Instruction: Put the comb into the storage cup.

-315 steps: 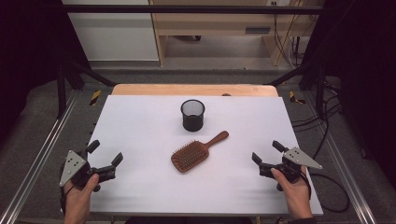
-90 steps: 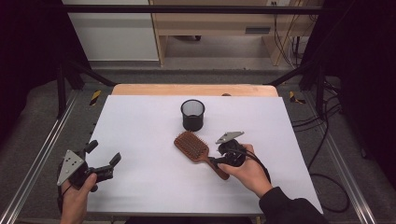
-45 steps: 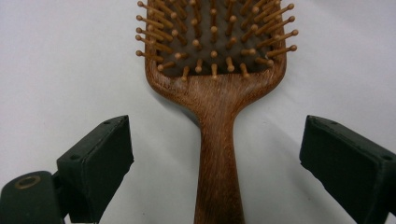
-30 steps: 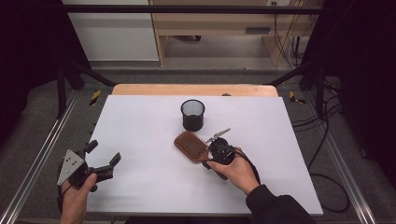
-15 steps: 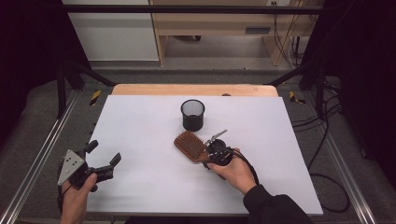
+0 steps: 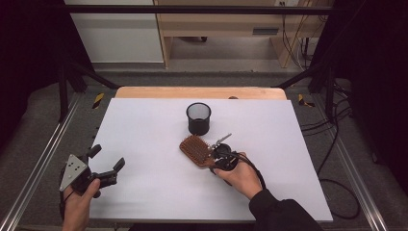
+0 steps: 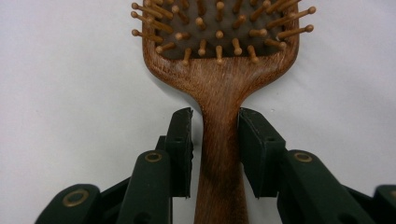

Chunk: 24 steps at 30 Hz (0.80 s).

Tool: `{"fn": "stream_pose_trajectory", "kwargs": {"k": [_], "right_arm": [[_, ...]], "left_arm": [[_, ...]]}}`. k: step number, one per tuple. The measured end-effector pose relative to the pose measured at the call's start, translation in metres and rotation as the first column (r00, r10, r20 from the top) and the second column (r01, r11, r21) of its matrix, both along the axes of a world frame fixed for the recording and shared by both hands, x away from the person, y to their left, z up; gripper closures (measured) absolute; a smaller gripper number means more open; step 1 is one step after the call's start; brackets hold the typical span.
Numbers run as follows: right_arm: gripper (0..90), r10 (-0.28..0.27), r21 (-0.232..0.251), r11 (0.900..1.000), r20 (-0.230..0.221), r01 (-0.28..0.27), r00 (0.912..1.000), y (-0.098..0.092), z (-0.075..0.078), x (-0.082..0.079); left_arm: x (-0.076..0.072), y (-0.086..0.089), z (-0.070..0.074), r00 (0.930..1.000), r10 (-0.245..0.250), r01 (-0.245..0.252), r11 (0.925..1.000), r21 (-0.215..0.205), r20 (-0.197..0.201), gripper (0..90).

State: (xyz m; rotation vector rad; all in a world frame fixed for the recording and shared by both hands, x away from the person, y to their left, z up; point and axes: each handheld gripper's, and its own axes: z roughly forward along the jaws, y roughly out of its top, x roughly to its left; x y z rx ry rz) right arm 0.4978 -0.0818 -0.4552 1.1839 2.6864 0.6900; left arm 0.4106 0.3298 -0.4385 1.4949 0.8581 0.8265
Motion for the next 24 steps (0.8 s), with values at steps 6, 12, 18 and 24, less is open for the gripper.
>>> {"fn": "stream_pose_trajectory", "kwargs": {"k": [6, 12, 18, 24], "right_arm": [[70.3, -0.008, -0.024, 1.000, 0.010, 0.008, 0.9999, 0.0019, -0.0001, -0.0002], [71.1, -0.016, -0.061, 0.998, 0.023, 0.017, 0.9996, 0.0072, 0.0002, -0.0020], [72.1, -0.015, -0.069, 0.997, 0.010, 0.016, 0.9998, 0.0078, 0.0009, -0.0003], [72.3, 0.000, -0.059, 0.998, 0.013, 0.001, 0.9999, 0.0056, 0.0012, -0.0005]], "left_arm": [[0.0001, -0.0005, -0.0001, 1.0000, -0.001, 0.001, 1.0000, 0.003, -0.001, 2.5], [0.0006, -0.0014, -0.0006, 1.0000, -0.003, 0.003, 1.0000, 0.008, -0.004, 2.5], [0.0008, -0.0018, -0.0009, 1.0000, -0.001, 0.001, 1.0000, 0.006, -0.005, 2.5], [0.0012, -0.0011, -0.0013, 1.0000, 0.003, -0.003, 1.0000, 0.000, -0.006, 2.5]]}}
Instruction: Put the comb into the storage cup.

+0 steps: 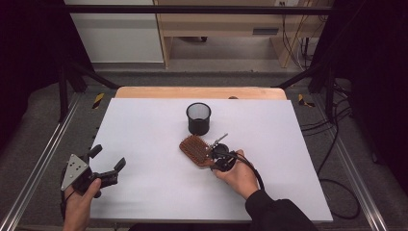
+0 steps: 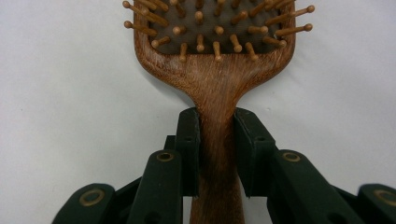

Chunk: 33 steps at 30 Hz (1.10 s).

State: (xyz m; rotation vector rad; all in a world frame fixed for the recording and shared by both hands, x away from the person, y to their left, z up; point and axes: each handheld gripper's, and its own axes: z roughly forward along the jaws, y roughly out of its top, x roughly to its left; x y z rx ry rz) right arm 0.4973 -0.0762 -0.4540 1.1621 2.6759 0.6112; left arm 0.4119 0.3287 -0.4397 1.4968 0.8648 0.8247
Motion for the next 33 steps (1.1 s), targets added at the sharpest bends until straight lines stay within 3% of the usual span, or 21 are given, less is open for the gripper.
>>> {"fn": "stream_pose_trajectory", "kwargs": {"k": [9, 16, 20, 26, 33], "right_arm": [[72.4, 0.020, 0.048, 0.999, 0.064, -0.023, 0.9978, -0.014, 0.004, -0.005], [72.3, -0.009, 0.119, 0.993, 0.115, -0.005, 0.9933, -0.041, 0.014, -0.013], [72.4, -0.009, 0.136, 0.991, 0.128, -0.009, 0.9918, -0.055, 0.016, -0.018], [72.4, -0.038, 0.193, 0.981, 0.178, 0.003, 0.9833, -0.069, 0.017, -0.024], [72.4, -0.069, 0.256, 0.967, 0.245, 0.004, 0.9671, -0.078, 0.020, -0.029]], "left_arm": [[0.000, 0.002, 0.001, 1.0000, 0.005, -0.005, 1.0000, -0.008, 0.000, 2.5], [0.001, 0.000, 0.002, 1.0000, 0.005, -0.005, 1.0000, -0.002, 0.004, 2.5], [0.002, -0.003, 0.002, 1.0000, -0.001, 0.001, 0.9998, 0.019, 0.003, 2.5], [0.002, -0.008, 0.000, 0.9999, -0.013, 0.013, 0.9996, 0.025, -0.005, 2.5], [0.001, -0.017, 0.004, 0.9999, -0.010, 0.010, 0.9997, 0.021, 0.009, 2.6]]}}
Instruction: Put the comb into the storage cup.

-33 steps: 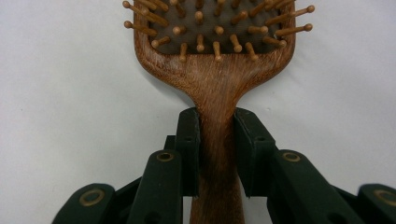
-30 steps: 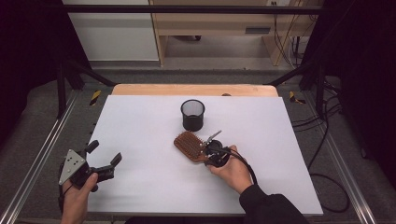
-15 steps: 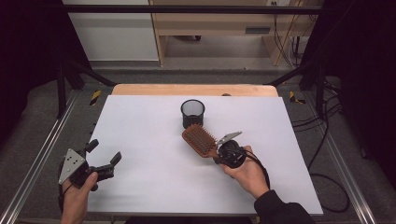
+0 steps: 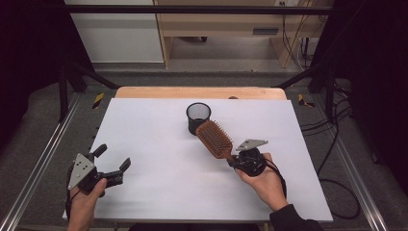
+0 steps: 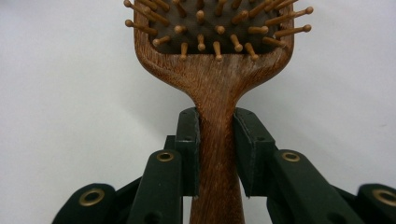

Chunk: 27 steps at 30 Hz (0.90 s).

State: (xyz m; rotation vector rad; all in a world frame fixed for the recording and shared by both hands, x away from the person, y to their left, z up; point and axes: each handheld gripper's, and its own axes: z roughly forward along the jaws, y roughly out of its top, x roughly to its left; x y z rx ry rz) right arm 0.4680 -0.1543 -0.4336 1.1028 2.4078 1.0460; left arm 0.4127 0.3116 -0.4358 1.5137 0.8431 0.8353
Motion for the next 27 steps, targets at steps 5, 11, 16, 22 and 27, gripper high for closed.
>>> {"fn": "stream_pose_trajectory", "kwargs": {"k": [5, 11, 16, 22, 27], "right_arm": [[72.4, -0.003, 0.011, 1.000, 0.037, 0.003, 0.9993, -0.003, 0.001, -0.002], [72.4, -0.009, 0.045, 0.999, 0.080, 0.005, 0.9968, -0.002, 0.005, -0.003], [72.4, -0.004, 0.061, 0.998, 0.108, -0.003, 0.9941, 0.003, 0.008, -0.005], [72.4, -0.002, 0.098, 0.995, 0.164, -0.014, 0.9864, 0.011, 0.015, -0.006], [72.4, -0.005, 0.126, 0.992, 0.207, -0.021, 0.9784, 0.019, 0.023, -0.005]], "left_arm": [[0.000, -0.015, 0.007, 0.9994, -0.034, 0.034, 0.9993, -0.012, -0.003, 2.5], [0.009, -0.046, 0.019, 0.9951, -0.098, 0.098, 0.9950, -0.019, -0.006, 2.5], [0.019, -0.074, 0.030, 0.9881, -0.154, 0.153, 0.9875, -0.038, -0.009, 2.6], [0.038, -0.106, 0.043, 0.9739, -0.227, 0.226, 0.9719, -0.065, -0.005, 2.6], [0.054, -0.127, 0.060, 0.9599, -0.280, 0.280, 0.9535, -0.113, 0.012, 2.5]]}}
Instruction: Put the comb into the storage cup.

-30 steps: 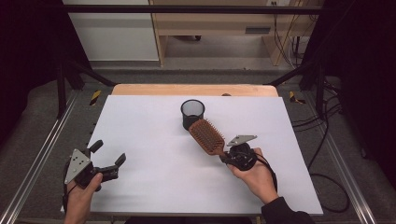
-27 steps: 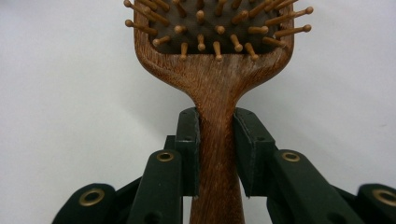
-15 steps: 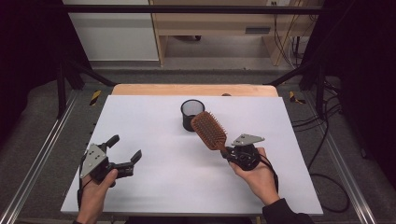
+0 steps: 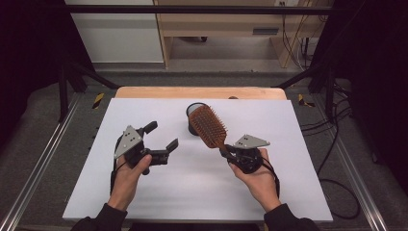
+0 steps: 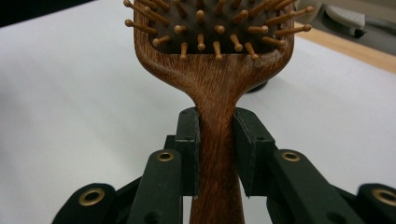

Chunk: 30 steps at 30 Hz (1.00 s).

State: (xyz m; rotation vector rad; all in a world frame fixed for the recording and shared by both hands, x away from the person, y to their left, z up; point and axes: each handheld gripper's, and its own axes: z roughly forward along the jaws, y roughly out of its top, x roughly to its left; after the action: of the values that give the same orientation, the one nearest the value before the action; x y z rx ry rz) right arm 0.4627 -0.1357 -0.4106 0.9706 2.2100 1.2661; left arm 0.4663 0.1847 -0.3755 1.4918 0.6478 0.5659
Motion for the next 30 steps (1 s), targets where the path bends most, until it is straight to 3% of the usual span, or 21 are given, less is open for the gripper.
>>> {"fn": "stream_pose_trajectory", "kwargs": {"k": [4, 8, 11, 17, 30], "right_arm": [[72.4, 0.000, 0.028, 1.000, 0.025, -0.001, 0.9997, 0.009, 0.005, 0.003], [72.4, 0.007, 0.059, 0.998, 0.038, -0.010, 0.9992, 0.017, 0.007, 0.004], [72.4, 0.014, 0.072, 0.997, 0.042, -0.017, 0.9990, 0.022, 0.005, 0.002], [72.4, 0.029, 0.077, 0.996, 0.068, -0.034, 0.9973, 0.032, 0.007, -0.005], [72.4, 0.058, 0.072, 0.995, 0.082, -0.064, 0.9949, 0.043, 0.001, -0.011]], "left_arm": [[0.004, -0.010, 0.007, 0.9991, -0.042, 0.042, 0.9990, -0.014, -0.004, 2.6], [0.000, -0.014, 0.004, 0.9983, -0.054, 0.054, 0.9985, -0.008, -0.024, 2.5], [-0.004, -0.013, 0.001, 0.9971, -0.061, 0.059, 0.9976, -0.036, -0.046, 2.5], [-0.006, -0.018, -0.004, 0.9919, -0.086, 0.080, 0.9946, -0.067, -0.094, 2.2], [-0.006, -0.023, -0.010, 0.9847, -0.108, 0.095, 0.9903, -0.101, -0.136, 2.6]]}}
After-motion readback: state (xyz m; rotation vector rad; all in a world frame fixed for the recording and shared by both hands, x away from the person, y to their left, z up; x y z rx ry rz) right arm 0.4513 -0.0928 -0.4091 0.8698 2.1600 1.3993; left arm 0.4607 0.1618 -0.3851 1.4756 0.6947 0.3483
